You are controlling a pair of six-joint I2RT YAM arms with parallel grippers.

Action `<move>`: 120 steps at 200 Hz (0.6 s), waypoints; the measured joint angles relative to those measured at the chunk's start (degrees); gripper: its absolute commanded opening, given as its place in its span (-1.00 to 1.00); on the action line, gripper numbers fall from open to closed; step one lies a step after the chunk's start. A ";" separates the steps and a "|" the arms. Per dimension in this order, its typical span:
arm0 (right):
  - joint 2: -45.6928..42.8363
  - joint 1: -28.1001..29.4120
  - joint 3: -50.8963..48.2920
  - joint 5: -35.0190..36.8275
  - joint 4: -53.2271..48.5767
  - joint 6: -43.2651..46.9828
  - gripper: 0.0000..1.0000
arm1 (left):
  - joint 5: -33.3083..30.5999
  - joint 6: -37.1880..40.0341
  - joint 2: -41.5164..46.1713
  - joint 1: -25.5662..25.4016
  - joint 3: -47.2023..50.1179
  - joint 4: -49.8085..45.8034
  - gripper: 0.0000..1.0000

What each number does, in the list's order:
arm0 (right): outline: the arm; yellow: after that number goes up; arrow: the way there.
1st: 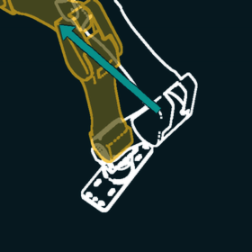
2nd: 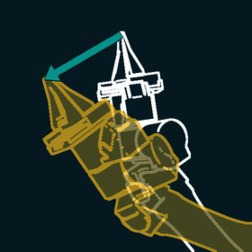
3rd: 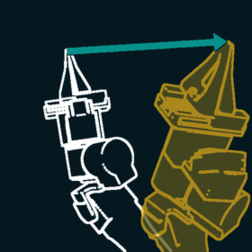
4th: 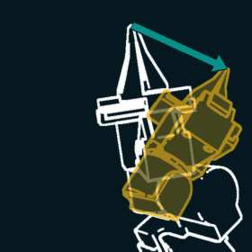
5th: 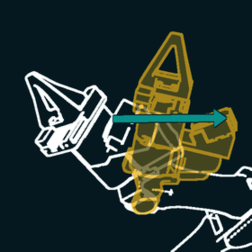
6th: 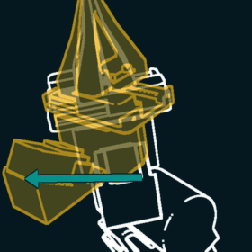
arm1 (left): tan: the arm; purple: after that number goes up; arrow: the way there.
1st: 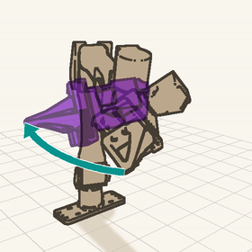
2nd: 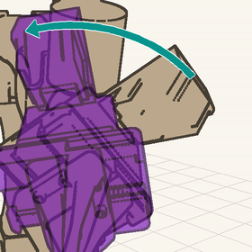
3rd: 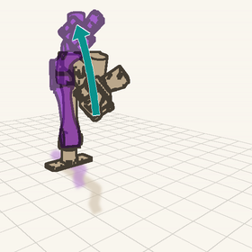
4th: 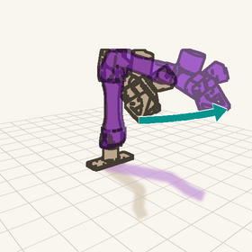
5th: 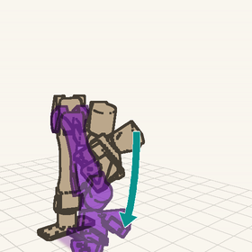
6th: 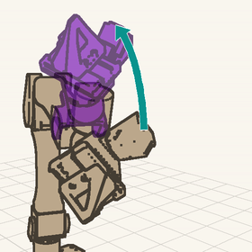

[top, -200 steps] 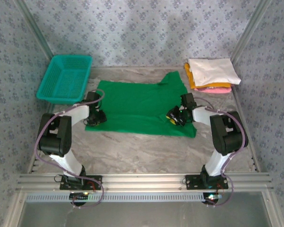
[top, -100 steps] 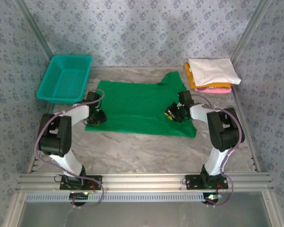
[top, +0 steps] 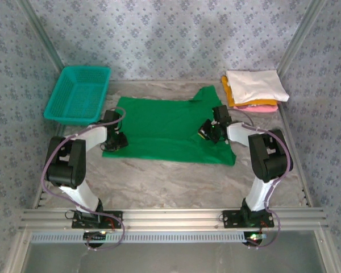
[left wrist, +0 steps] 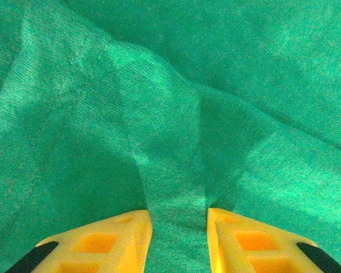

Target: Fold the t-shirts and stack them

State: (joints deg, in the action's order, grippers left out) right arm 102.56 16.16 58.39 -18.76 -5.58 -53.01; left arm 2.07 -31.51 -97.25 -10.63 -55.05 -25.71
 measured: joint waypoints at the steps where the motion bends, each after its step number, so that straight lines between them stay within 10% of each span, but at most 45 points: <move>1: 0.00 0.04 0.15 0.00 -0.07 0.09 -1.00 | 0.00 0.00 -0.02 0.00 0.00 0.00 -0.32; 91: 9.22 1.51 17.16 1.51 -7.23 6.29 -1.00 | 0.00 0.20 -0.02 0.02 0.00 -0.02 -0.33; 120: 11.23 1.51 20.46 1.68 -9.55 6.56 -0.07 | -0.02 0.42 0.00 0.00 0.00 -0.09 -0.33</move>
State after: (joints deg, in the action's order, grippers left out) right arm 113.80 17.67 78.85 -17.08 -15.14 -46.46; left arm 2.04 -31.09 -97.25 -10.63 -55.05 -25.80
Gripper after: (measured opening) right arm 0.341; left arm 0.336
